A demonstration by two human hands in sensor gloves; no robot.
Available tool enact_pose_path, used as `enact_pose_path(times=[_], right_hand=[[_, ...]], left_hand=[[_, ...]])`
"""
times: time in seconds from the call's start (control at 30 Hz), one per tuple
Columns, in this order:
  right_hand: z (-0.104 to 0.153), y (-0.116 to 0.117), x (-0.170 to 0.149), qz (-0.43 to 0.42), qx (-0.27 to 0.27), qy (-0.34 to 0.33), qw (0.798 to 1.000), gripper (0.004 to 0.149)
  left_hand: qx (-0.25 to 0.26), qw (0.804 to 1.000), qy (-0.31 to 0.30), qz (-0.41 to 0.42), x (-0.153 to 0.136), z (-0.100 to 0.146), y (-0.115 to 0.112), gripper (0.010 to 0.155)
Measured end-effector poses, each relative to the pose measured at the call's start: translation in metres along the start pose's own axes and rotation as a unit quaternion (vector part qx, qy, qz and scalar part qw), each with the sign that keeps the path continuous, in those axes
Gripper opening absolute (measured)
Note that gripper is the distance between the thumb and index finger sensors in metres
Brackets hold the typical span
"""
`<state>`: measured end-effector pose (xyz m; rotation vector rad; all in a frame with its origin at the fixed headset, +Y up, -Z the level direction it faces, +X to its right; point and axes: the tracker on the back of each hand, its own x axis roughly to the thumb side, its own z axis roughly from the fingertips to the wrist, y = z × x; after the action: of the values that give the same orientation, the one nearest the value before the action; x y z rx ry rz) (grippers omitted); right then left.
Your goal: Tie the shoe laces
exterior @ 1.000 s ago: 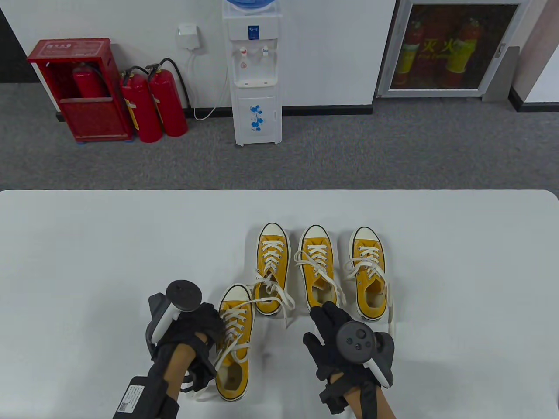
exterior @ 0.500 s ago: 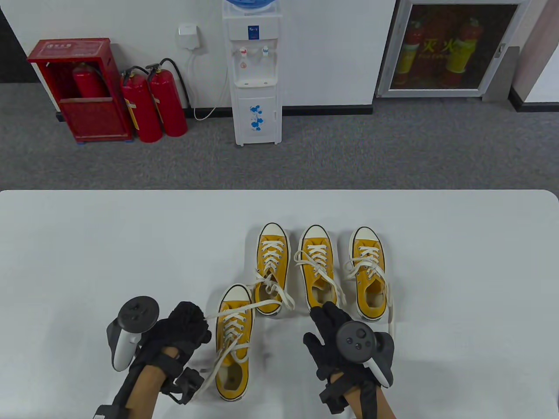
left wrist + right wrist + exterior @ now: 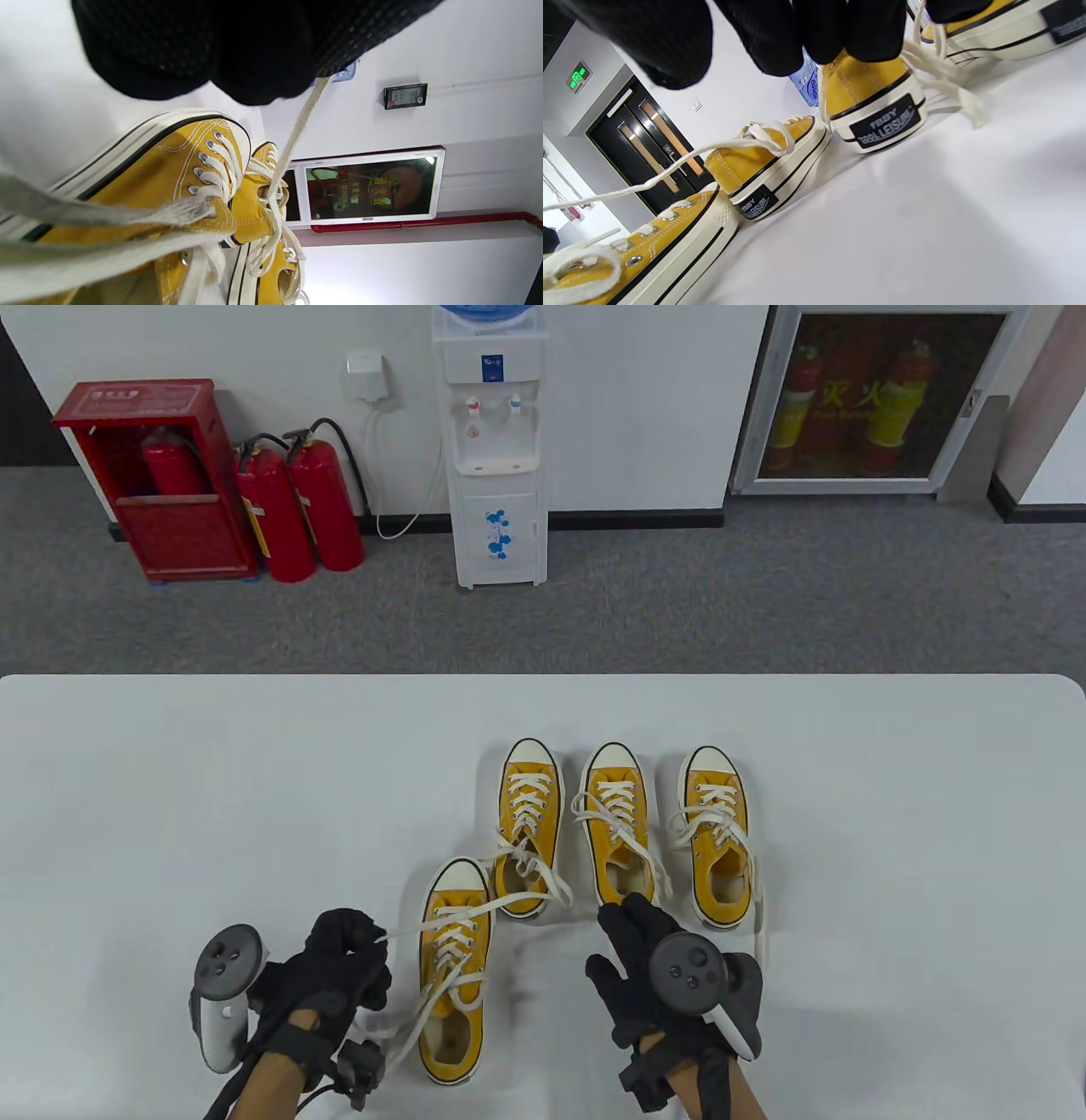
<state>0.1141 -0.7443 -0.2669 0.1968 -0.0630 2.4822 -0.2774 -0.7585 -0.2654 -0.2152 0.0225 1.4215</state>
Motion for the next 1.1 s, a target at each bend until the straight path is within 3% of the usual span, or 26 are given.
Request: enact_pose_path(times=[0.23, 0.37, 0.73, 0.97, 1.1], right_hand=[[0.002, 0.002, 0.005, 0.000, -0.002, -0.006, 1.000, 0.070], [0.003, 0.001, 0.007, 0.002, -0.007, -0.010, 1.000, 0.070], [0.005, -0.005, 0.017, -0.009, -0.025, -0.023, 0.999, 0.070], [0.003, -0.010, 0.059, 0.010, -0.031, -0.065, 0.997, 0.065], [0.000, 0.003, 0.091, 0.031, -0.015, -0.105, 0.994, 0.058]], left_hand=[[-0.008, 0.999, 0.001, -0.031, -0.004, 0.001, -0.002, 0.044], [-0.015, 0.999, -0.004, -0.050, -0.004, 0.000, -0.001, 0.052], [-0.024, 0.997, 0.000, -0.075, -0.004, -0.004, -0.007, 0.044], [-0.005, 0.999, -0.007, -0.042, -0.005, -0.004, -0.003, 0.042], [-0.004, 1.000, -0.007, -0.010, -0.005, -0.003, 0.000, 0.042]])
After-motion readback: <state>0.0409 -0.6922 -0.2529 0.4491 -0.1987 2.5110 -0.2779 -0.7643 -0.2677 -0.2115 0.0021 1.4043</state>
